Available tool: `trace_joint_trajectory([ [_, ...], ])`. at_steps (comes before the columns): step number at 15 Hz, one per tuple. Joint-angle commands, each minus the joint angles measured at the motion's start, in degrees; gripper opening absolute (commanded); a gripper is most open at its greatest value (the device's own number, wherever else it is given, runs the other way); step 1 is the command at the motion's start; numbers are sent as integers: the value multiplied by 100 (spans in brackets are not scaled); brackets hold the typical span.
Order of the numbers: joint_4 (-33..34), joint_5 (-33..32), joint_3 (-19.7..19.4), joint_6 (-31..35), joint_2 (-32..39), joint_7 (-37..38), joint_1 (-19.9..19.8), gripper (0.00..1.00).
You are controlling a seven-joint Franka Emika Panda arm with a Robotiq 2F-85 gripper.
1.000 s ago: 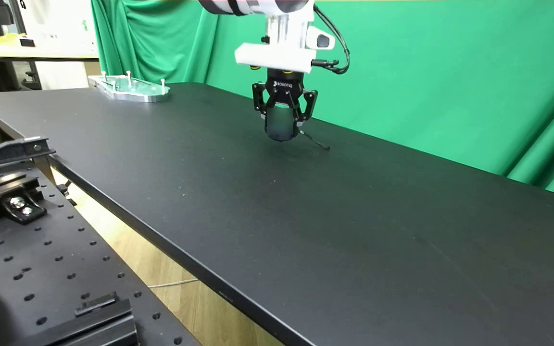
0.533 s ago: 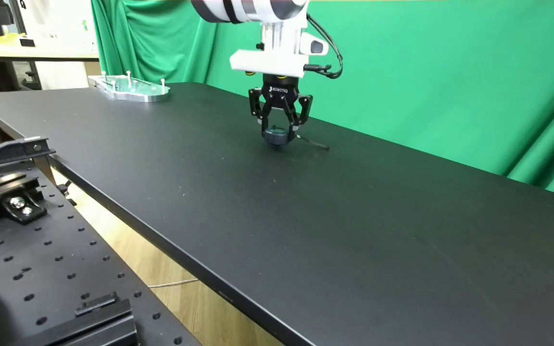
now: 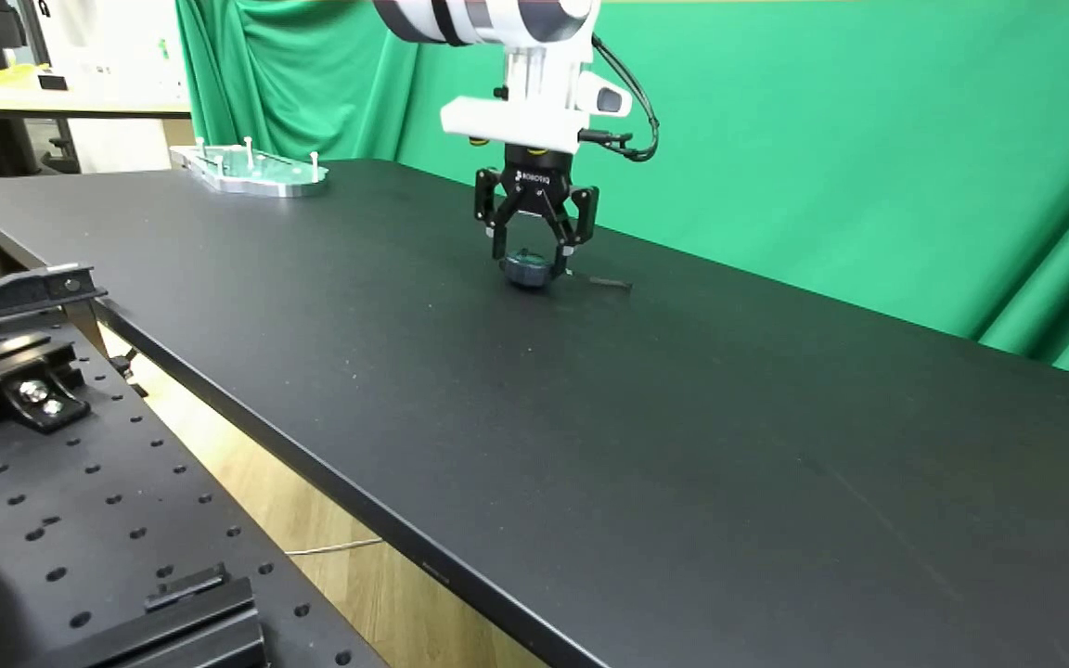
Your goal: Move the measuring tape slightly forward
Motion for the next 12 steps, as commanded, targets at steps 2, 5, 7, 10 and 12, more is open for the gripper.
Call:
trace_joint_trajectory([
  [2,176,114,153,-270,-105,116,-127,100],
  [5,149,190,219,-493,-304,98,-163,100],
  [7,127,216,211,-761,-456,146,-144,100],
  [10,61,222,257,-996,-711,100,-163,100],
  [12,54,204,277,-1242,-861,59,-179,100],
])
